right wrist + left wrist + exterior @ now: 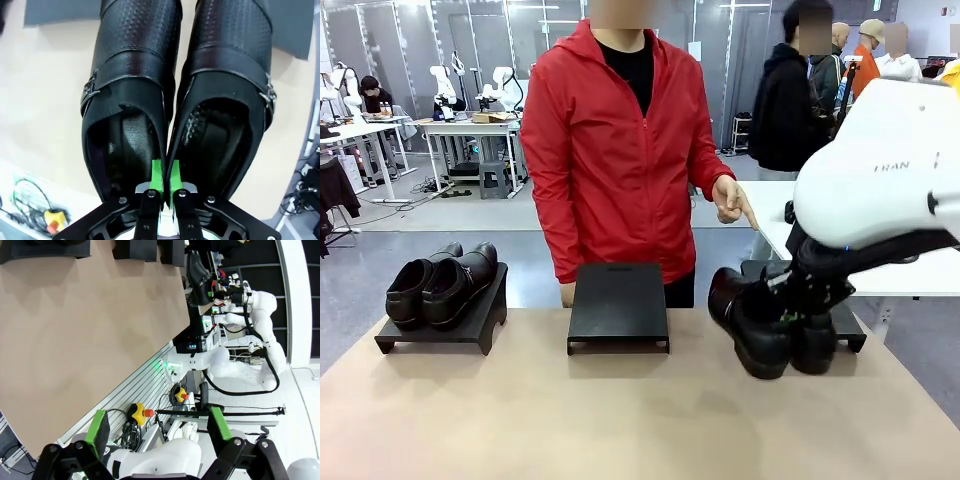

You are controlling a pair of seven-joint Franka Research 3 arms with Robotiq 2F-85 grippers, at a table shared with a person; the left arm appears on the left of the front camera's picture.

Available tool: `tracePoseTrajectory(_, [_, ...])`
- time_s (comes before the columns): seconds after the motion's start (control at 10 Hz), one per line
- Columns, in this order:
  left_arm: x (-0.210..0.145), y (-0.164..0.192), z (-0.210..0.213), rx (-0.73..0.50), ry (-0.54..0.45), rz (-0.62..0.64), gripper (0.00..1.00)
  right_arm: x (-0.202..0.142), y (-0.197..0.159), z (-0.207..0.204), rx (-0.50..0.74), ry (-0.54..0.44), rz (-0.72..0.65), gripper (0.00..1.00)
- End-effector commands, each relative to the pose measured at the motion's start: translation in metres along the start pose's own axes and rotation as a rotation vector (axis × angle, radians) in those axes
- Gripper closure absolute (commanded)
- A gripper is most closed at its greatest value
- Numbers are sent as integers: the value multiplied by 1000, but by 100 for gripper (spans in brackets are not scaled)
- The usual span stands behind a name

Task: Place the shoes on the stand as instructed by the person.
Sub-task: Pick up another pair of Shoes and place it on the Shoes Stand indicated by the person.

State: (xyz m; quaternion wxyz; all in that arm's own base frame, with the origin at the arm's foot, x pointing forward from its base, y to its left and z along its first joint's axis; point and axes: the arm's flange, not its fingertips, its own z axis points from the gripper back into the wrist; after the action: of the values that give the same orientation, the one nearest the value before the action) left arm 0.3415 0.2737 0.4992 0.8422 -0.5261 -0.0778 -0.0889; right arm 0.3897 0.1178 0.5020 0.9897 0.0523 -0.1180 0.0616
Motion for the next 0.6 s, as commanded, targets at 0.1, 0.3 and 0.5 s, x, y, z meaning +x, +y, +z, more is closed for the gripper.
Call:
tracePoseTrajectory(0.1, [-4, -2, -2, -8, 4, -16, 0, 50, -25, 6, 0, -38, 10, 93])
tracePoseTrajectory(0.3, [-4, -2, -2, -8, 4, -16, 0, 81, -51, 8, -12, -76, -7, 93])
tracePoseTrajectory(0.5, [-4, -2, -2, -8, 4, -16, 0, 106, -82, 7, 9, -97, -47, 93])
